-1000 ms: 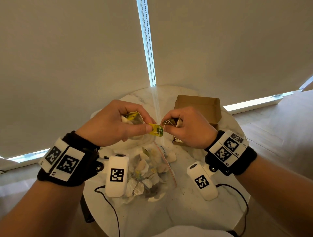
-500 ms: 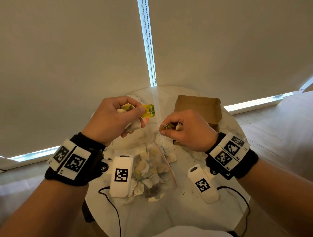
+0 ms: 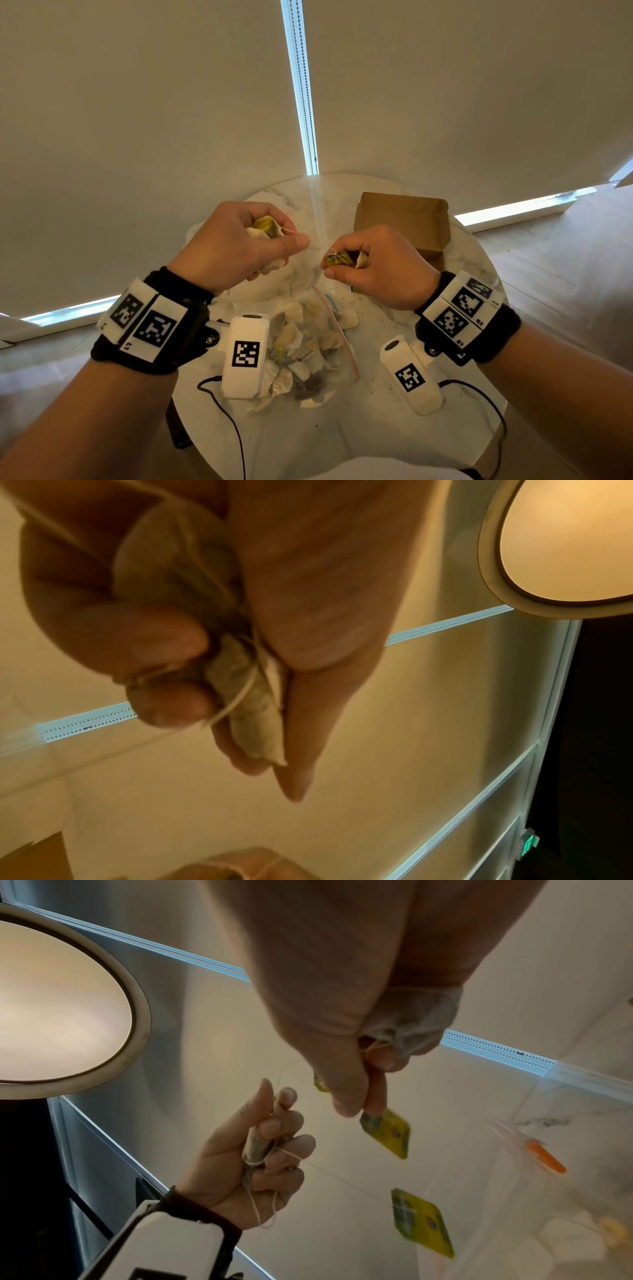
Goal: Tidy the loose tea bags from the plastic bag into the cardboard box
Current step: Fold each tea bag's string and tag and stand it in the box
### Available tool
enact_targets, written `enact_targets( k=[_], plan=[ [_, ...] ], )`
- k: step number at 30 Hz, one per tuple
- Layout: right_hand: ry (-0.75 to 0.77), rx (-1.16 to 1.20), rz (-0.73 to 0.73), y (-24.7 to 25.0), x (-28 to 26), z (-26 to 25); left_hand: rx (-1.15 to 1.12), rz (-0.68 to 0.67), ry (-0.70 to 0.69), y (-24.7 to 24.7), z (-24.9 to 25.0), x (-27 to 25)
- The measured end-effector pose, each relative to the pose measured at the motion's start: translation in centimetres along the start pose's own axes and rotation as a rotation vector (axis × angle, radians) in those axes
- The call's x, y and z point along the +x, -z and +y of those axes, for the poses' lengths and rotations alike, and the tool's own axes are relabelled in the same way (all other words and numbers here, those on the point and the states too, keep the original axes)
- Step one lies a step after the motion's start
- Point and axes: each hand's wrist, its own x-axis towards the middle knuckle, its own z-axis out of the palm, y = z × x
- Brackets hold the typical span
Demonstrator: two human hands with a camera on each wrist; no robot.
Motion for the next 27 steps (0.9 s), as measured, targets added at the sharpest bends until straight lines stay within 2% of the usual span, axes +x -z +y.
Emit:
enact_targets(
  k=[6, 14, 22, 27],
  plan=[
    [0.01, 0.017, 0.057, -0.3, 0.2, 0.0, 0.143, -0.108, -0.049, -0.7, 0.0, -0.1],
    [0.006, 0.041, 0.076, -0.3, 0.4, -0.1, 0.171, -0.03, -0.091, -2.2, -0.8, 0.6],
    [0.012, 0.065, 0.072, -0.3, 0.4, -0.1, 0.154, -0.033, -0.155, -2.1, -1.2, 0.6],
    [0.026, 0.141, 0.086, 0.0, 0.4, -0.1, 0.158, -0.02, -0.144, -1.7, -1.3, 0.6]
  ],
)
